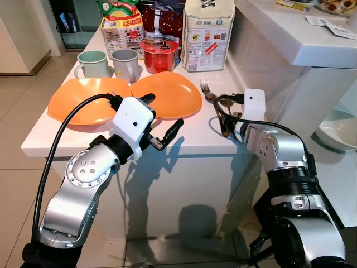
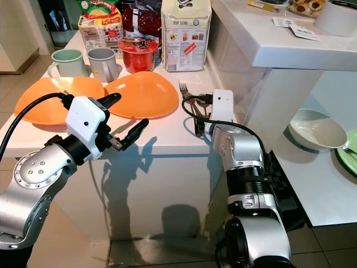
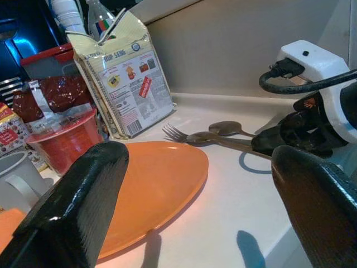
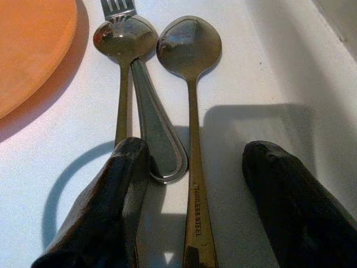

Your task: Setting the table

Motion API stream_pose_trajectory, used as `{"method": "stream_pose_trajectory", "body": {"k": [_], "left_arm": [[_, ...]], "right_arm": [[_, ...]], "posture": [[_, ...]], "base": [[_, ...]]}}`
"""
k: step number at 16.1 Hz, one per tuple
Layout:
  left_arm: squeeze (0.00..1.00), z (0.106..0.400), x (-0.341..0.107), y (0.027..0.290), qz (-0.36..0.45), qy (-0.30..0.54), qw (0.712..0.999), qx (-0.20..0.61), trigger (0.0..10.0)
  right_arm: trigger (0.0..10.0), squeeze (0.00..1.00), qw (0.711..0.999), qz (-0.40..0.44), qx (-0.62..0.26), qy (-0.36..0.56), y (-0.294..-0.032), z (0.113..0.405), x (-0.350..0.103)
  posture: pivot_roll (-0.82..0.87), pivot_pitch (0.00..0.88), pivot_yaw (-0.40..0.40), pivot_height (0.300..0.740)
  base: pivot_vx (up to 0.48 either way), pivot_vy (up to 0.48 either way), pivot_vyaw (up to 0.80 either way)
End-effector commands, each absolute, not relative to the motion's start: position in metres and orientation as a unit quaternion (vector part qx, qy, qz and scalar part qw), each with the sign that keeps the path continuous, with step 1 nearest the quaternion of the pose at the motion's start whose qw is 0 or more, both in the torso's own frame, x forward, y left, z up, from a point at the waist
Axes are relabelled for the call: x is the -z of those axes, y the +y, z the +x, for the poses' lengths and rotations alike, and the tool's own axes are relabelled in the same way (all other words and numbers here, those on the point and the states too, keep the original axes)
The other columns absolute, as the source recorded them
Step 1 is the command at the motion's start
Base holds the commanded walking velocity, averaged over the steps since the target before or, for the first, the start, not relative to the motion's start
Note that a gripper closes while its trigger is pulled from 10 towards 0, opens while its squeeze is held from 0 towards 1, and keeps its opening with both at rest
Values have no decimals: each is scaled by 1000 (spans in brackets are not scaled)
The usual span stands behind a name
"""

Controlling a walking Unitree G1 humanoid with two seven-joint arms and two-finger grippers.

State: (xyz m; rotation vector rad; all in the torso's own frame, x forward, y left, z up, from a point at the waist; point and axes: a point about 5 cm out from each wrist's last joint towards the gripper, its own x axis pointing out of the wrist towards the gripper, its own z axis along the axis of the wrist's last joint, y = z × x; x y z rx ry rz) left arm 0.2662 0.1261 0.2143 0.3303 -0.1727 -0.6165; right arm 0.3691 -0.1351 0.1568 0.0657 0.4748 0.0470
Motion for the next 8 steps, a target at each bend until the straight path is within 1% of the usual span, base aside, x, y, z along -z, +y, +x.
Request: {"method": "stream_pose_trajectory", "body": {"k": [1, 5, 8], "left_arm": [[0, 267, -216, 125, 167, -88, 933, 308, 10000], [0, 267, -217, 124, 168, -89, 932, 308, 10000], [0, 267, -217, 125, 168, -89, 932, 308, 10000]], "right_arm": [[0, 0, 954, 11, -13, 299, -141, 360, -128], [0, 0, 954, 5, -18, 300, -142, 360, -127], [0, 0, 954, 17, -16, 298, -143, 360, -127]], "posture": [[60, 0, -7, 740], [59, 0, -8, 740], [60, 0, -8, 740]], "base": [[0, 0, 0], [0, 0, 0], [0, 0, 0]]}}
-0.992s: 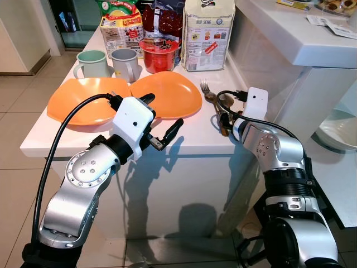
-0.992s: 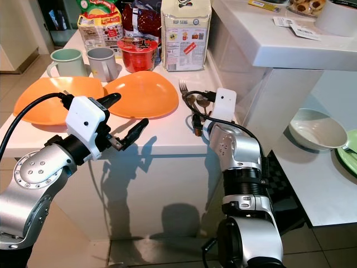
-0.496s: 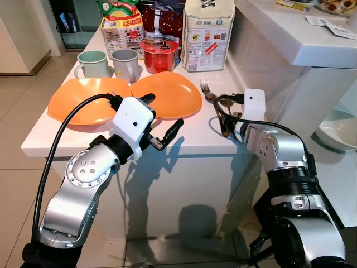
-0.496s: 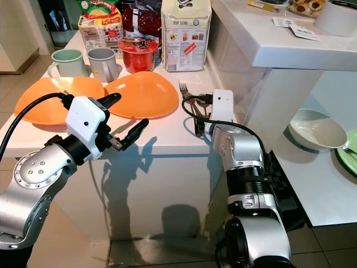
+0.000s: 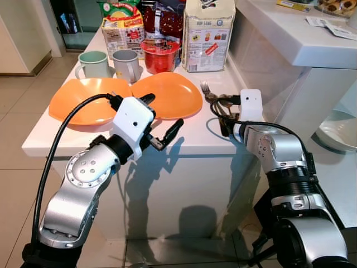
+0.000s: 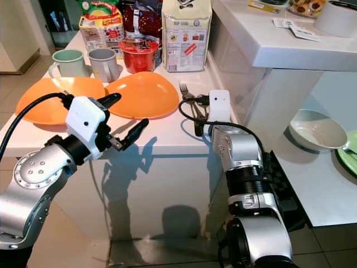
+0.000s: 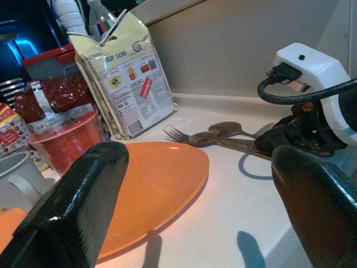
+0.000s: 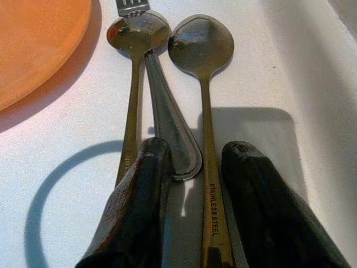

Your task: Setting the table

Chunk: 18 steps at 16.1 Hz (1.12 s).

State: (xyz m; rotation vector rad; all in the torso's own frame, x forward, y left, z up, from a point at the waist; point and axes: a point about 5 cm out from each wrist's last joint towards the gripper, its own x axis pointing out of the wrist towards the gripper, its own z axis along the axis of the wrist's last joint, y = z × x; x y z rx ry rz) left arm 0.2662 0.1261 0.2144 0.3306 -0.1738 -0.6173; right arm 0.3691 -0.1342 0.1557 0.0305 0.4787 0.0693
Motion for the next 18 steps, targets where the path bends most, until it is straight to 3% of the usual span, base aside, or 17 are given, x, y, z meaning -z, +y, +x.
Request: {"method": "stream_pose_trajectory", "body": {"k": [1, 7, 11, 18], "left_arm": [[0, 267, -217, 125, 168, -90, 932, 308, 10000], [0, 267, -217, 124, 169, -91, 931, 310, 10000], [0, 268, -219, 124, 170, -94, 931, 309, 10000], [0, 270, -221, 127, 171, -98, 932, 303, 10000]], "right_arm": [[0, 0, 954, 24, -15, 298, -144, 360, -127], [0, 0, 957, 39, 4, 288, -149, 361, -129], [0, 0, 973, 55, 11, 225, -149, 368, -147], [0, 0, 990, -18, 6, 139, -140, 372, -169]], "posture": [[60, 0, -9, 740], [62, 0, -8, 740], [63, 0, -4, 740], [66, 0, 0, 740]], "base": [[0, 0, 0], [0, 0, 0], [0, 0, 0], [0, 0, 0]]}}
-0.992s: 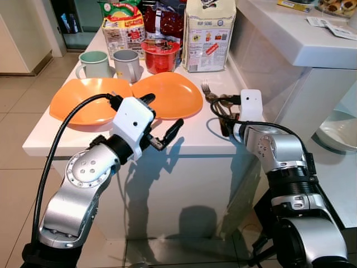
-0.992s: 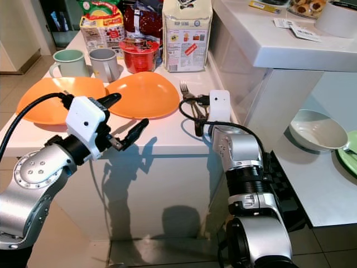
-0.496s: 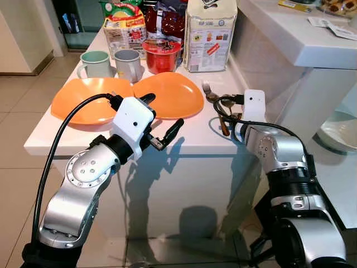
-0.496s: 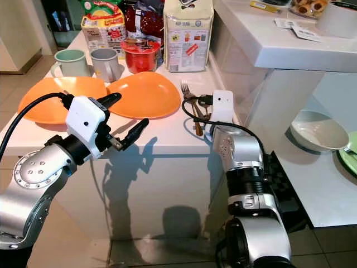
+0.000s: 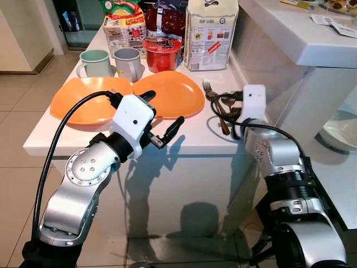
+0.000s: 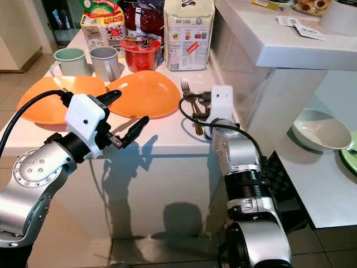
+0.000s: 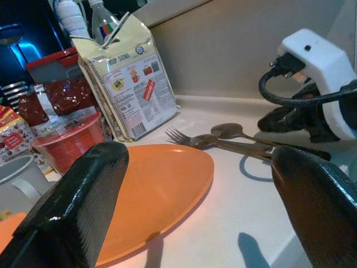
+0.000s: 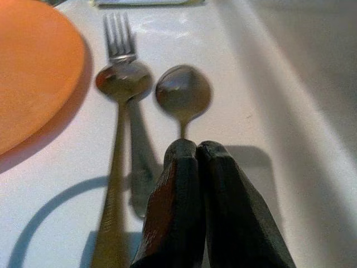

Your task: Setting the table

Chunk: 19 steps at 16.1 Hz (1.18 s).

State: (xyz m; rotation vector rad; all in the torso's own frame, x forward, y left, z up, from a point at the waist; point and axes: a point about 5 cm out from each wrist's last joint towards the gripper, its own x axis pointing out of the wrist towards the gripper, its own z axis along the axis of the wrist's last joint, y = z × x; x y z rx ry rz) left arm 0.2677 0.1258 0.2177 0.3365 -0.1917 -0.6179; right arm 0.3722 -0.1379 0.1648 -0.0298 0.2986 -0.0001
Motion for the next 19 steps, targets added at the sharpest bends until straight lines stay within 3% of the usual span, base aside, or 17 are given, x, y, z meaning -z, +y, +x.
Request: {"method": "stream_pose_trajectory", "body": {"k": [1, 5, 9, 10, 11, 12, 16, 19], "left_arm": [[0, 270, -221, 127, 171, -98, 933, 302, 10000], [0, 271, -222, 128, 172, -100, 934, 298, 10000], [0, 271, -219, 128, 176, -96, 934, 296, 10000], [0, 272, -218, 129, 185, -94, 936, 286, 10000], [0, 273, -215, 129, 193, -84, 936, 281, 10000], [0, 279, -210, 132, 187, -74, 950, 239, 10000], [0, 293, -215, 130, 170, -86, 967, 169, 10000], [0, 295, -220, 122, 154, -108, 966, 175, 10000]], "right_arm": [[0, 0, 991, -28, 8, 129, -140, 372, -171], [0, 0, 991, -118, 17, 60, -132, 372, -186], [0, 0, 990, -138, 13, 39, -128, 371, -189], [5961, 0, 991, -135, 0, 27, -125, 370, -190], [5961, 0, 990, -137, -12, 17, -122, 369, -189], [10000, 0, 995, -81, -56, -21, -112, 358, -191], [10000, 0, 990, -2, -116, -83, -107, 320, -190], [10000, 0, 990, 12, -106, -91, -113, 309, -189]], "posture": [[66, 0, 0, 740], [65, 0, 1, 740], [66, 0, -1, 740], [66, 0, -1, 740], [66, 0, -1, 740], [67, 0, -5, 740], [59, 0, -8, 740], [18, 0, 12, 740]], "base": [[0, 0, 0], [0, 0, 0], [0, 0, 0], [0, 0, 0], [0, 0, 0], [0, 0, 0], [0, 0, 0], [0, 197, 0]]}}
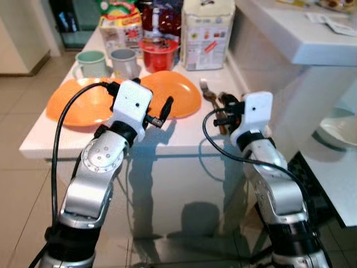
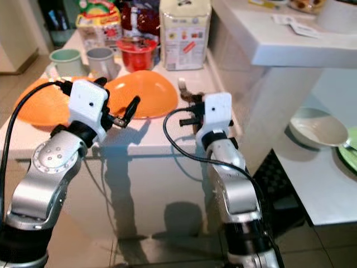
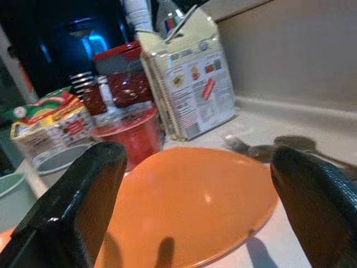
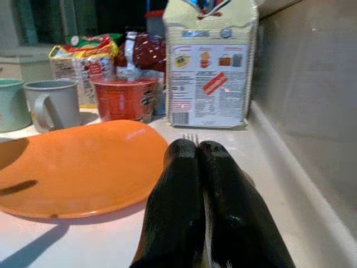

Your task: Setting the table

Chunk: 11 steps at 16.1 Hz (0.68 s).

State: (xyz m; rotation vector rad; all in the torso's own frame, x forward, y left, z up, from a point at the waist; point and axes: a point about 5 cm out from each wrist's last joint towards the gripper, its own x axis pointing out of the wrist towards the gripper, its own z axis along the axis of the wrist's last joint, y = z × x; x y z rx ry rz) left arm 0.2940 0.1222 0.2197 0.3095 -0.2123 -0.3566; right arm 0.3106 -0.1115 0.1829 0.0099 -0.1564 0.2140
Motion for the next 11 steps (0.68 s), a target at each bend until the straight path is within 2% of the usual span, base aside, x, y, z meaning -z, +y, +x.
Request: {"method": "stream_pose_trajectory", "body": {"k": [1, 8, 10, 11], "left_arm": [[0, 296, -220, 120, 154, -109, 966, 176, 10000], [0, 298, -225, 119, 142, -122, 967, 171, 10000], [0, 298, -228, 116, 148, -136, 965, 166, 10000], [0, 299, -230, 112, 157, -142, 963, 165, 10000]], "right_arm": [[10000, 0, 990, 15, -105, -92, -114, 308, -190], [10000, 0, 991, 26, -98, -90, -117, 306, -192], [10000, 0, 991, 29, -89, -92, -119, 307, -194], [10000, 0, 992, 30, -75, -95, -126, 308, -196]], "posture": [[18, 0, 12, 740], [36, 0, -5, 740], [33, 0, -8, 740], [34, 0, -8, 740]], "base": [[0, 368, 0], [0, 400, -569], [0, 0, -222], [0, -480, 0]]}}
